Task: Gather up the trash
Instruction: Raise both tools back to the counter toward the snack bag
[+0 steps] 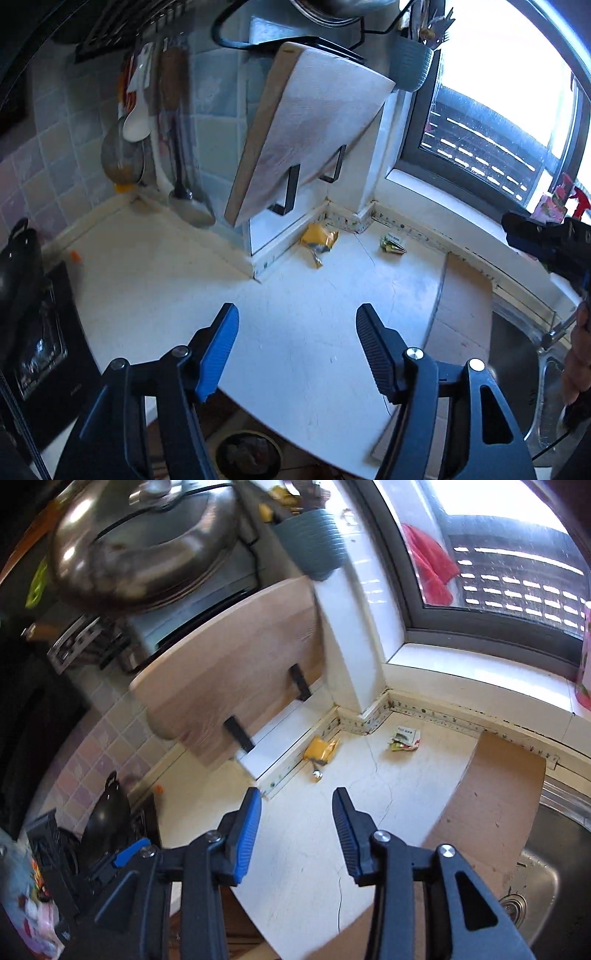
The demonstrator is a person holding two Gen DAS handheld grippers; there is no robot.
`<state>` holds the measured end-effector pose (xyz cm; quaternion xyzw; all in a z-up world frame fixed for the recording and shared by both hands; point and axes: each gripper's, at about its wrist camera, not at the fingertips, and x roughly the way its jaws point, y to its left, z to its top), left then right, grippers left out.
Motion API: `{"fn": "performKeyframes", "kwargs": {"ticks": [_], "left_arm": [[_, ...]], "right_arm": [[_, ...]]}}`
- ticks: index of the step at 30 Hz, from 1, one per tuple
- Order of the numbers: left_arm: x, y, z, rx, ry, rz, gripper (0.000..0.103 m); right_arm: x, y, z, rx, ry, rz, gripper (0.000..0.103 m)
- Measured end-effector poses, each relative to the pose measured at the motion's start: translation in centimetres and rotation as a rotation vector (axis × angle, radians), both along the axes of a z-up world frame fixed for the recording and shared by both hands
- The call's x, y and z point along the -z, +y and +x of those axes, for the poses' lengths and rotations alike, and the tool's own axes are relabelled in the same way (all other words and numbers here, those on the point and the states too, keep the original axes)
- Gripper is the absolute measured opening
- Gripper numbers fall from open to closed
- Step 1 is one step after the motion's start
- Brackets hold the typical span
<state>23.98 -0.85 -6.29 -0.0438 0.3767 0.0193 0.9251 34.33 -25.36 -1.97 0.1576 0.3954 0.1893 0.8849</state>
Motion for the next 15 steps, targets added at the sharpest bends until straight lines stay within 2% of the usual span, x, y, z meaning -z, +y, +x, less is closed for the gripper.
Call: {"fn": "performKeyframes", "kwargs": {"ticks": [3,6,15], "left_arm": [[0.6,-0.6,2.7,0.001,0.011,0.032,0.065],[1.8,-1.1,5.6,0.001,0.038,0.049,0.066],[7.4,-4.5,13.5,0.031,0.110,0.102,0.068]], "right_arm": [[0.9,-1.4,3.3,0.032,0.033,0.035,0.041],[2.2,-2.5,6.8,0.086,0.065,0.048,0.051],[10.5,-4.8,15.5,0.199,0.224,0.049,0.052]]}}
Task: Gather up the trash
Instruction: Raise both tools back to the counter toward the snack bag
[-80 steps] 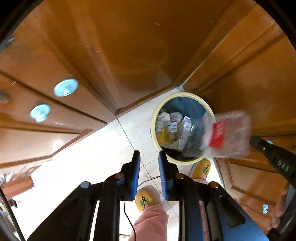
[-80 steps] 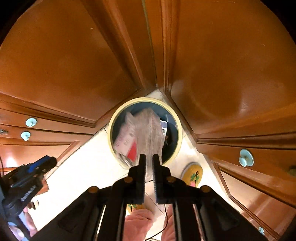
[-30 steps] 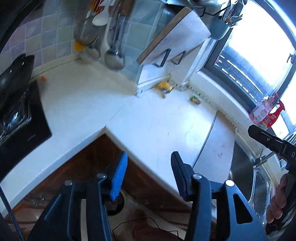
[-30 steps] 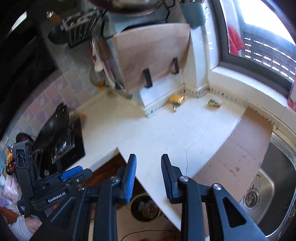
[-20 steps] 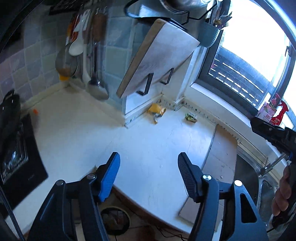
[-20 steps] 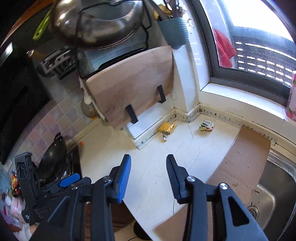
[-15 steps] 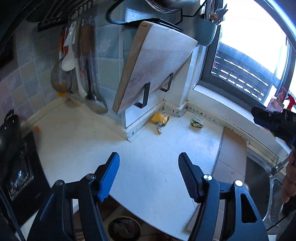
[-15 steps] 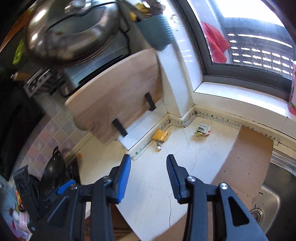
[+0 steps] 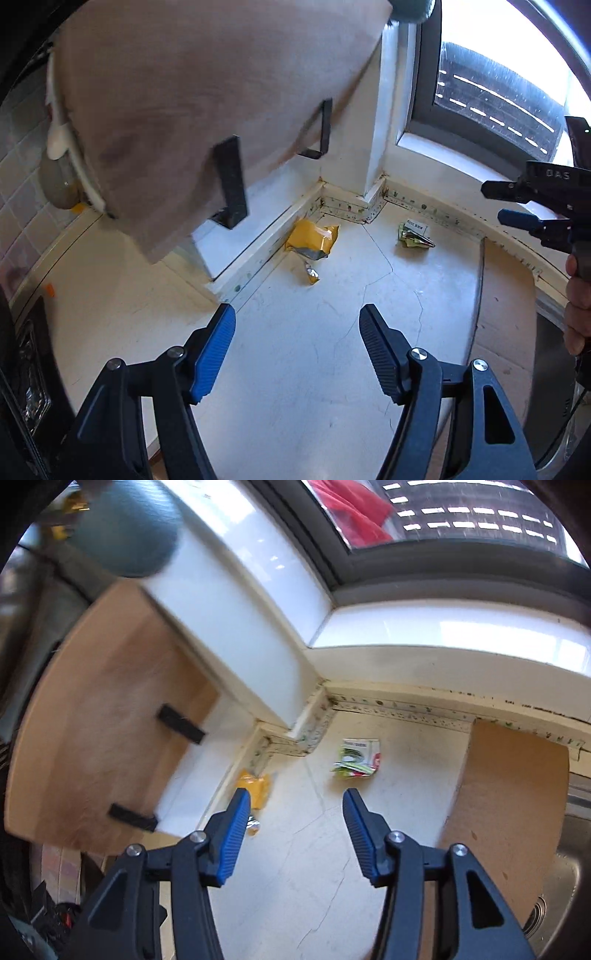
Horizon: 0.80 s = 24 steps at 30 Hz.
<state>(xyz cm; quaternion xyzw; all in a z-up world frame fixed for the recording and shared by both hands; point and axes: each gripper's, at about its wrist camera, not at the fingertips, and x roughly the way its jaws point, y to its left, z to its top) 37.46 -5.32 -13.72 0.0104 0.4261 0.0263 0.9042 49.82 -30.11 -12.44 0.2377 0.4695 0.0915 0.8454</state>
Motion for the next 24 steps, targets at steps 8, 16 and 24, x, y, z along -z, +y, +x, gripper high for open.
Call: {"fn": "performKeyframes", "kwargs": {"ticks": [8,16,24], "left_arm": [[4.5,-0.8,6.9,-0.087,-0.027,-0.015,0.068],[8.8,-2.0,11.4,-0.118,-0.006,0.039,0.068],[10.5,-1.9,14.0,-0.133,0.021,0.017,0.069]], "right_arm": [[7.8,-1.9,5.4,0.096,0.124,0.057,0.052],[11.0,-2.3,8.8,0.123,0.085,0.033,0.052],[12.4,0.2,9.7,-0.004,0.064,-0.107,0.052]]}}
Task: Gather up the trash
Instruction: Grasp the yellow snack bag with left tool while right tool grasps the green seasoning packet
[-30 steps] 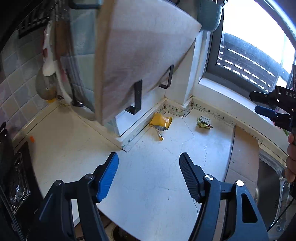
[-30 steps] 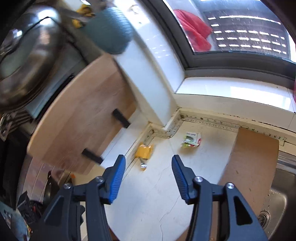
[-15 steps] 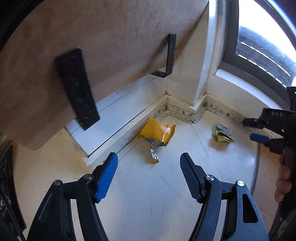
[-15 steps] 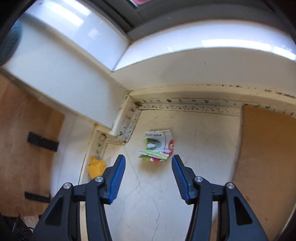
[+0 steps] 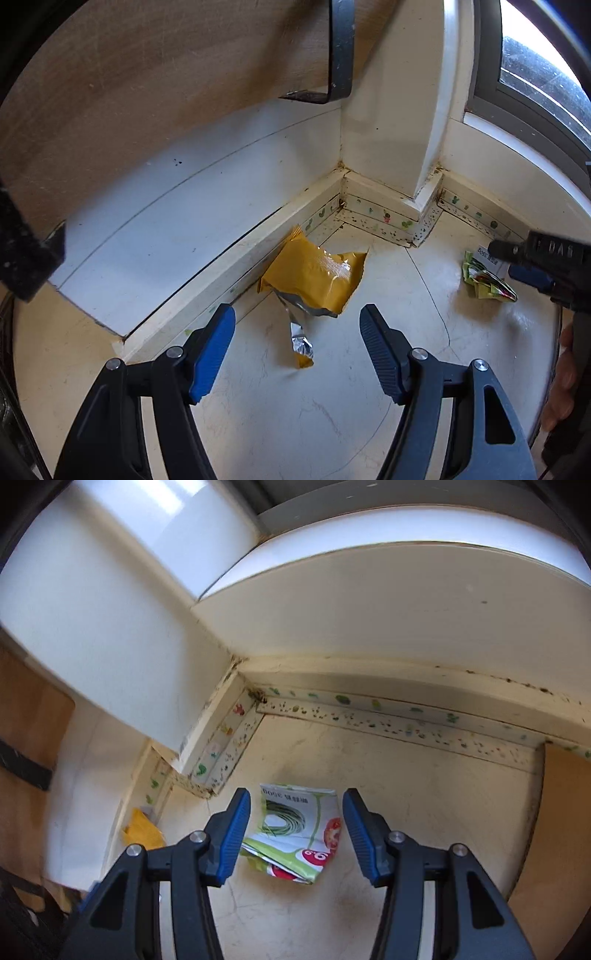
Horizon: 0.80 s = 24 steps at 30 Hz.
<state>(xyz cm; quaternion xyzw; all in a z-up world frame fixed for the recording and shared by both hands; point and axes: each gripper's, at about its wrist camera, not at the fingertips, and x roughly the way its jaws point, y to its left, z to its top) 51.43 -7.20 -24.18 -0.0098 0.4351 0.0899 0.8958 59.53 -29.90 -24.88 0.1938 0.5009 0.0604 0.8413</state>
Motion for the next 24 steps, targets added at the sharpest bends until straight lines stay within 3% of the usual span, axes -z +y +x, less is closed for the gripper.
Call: {"fn": "performKeyframes", "kwargs": {"ticks": [3,4,5,6,13,16,24], "left_arm": [[0.3,0.4,0.6,-0.012,0.006,-0.009,0.070],[0.5,0.5,0.8,-0.017,0.007,-0.005,0.070],[0.6,0.6,1.0,-0.021,0.010,0.000,0.070],[0.7,0.6,1.2,-0.022,0.014,0.001,0.070],[1.3,-0.1,2.1,-0.012,0.036,-0.056,0.070],[1.4,-0.2,2.5,-0.033,0.047,-0.076,0.082],[2.0,-0.1,4.9,-0.146,0.105,-0.019,0.085]], "right_arm": [[0.3,0.9,-0.7,-0.034,-0.011,-0.081,0.049],[0.5,1.4,-0.9,-0.051,-0.009,-0.118,0.036],[0.6,1.8,-1.1,-0.069,-0.009,-0.140,0.009],[0.8,2.0,-1.2,-0.089,0.003,-0.147,0.001],[-0.6,2.2,-4.4,-0.147,-0.028,-0.088,0.000],[-1.9,2.0,-6.0,-0.165,-0.048,-0.053,0.000],[-4.7,2.1,-8.5,-0.195,-0.104,0.000,0.000]]}}
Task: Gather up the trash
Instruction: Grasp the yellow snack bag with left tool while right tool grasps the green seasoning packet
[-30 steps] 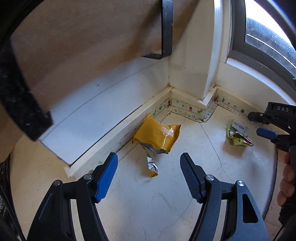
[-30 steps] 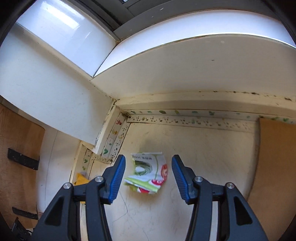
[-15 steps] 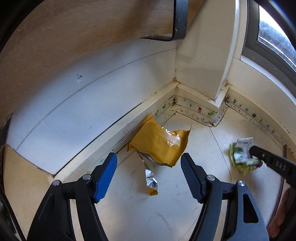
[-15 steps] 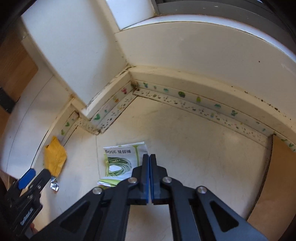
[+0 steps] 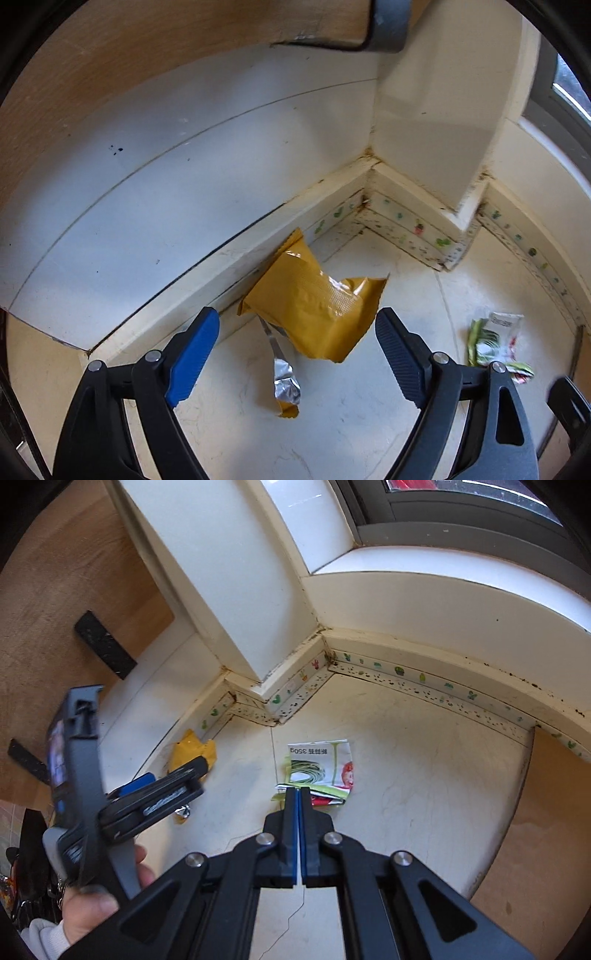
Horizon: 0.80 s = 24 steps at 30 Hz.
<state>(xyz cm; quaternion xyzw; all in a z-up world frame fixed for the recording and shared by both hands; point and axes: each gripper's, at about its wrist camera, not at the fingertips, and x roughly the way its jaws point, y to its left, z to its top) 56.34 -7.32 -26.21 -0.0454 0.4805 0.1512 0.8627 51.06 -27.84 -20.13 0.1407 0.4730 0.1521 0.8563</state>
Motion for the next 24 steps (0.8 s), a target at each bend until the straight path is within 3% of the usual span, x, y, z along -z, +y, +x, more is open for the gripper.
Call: {"fn": "performKeyframes", "kwargs": {"ticks": [9,10,11,15,18,20,24], "left_arm": [[1.0,-0.1,1.6,-0.055,0.049,-0.003,0.083],[1.0,0.1,1.8,-0.055,0.043,-0.012,0.074],[1.1,0.0,1.9,-0.055,0.039,-0.022,0.053],[1.6,0.9,2.1,-0.065,0.048,-0.070,0.011],[1.6,0.9,2.0,-0.034,0.037,-0.071,0.004],[1.1,0.6,1.4,-0.012,0.014,-0.046,0.001],[0.1,0.1,-0.5,0.034,-0.038,-0.032,0.001]], "right_arm": [[-0.3,-1.6,-0.1,0.025,0.000,-0.009,0.000],[-0.1,-1.8,0.0,0.022,0.003,-0.005,0.000],[0.1,-1.9,0.1,0.014,0.008,0.000,0.000],[0.7,-2.0,0.5,-0.010,0.025,0.037,0.001],[1.6,-2.0,1.2,-0.010,0.081,0.098,0.010],[2.2,-2.2,1.5,0.007,0.119,0.147,0.024],[3.9,-2.9,2.1,0.076,0.217,0.308,0.032]]}}
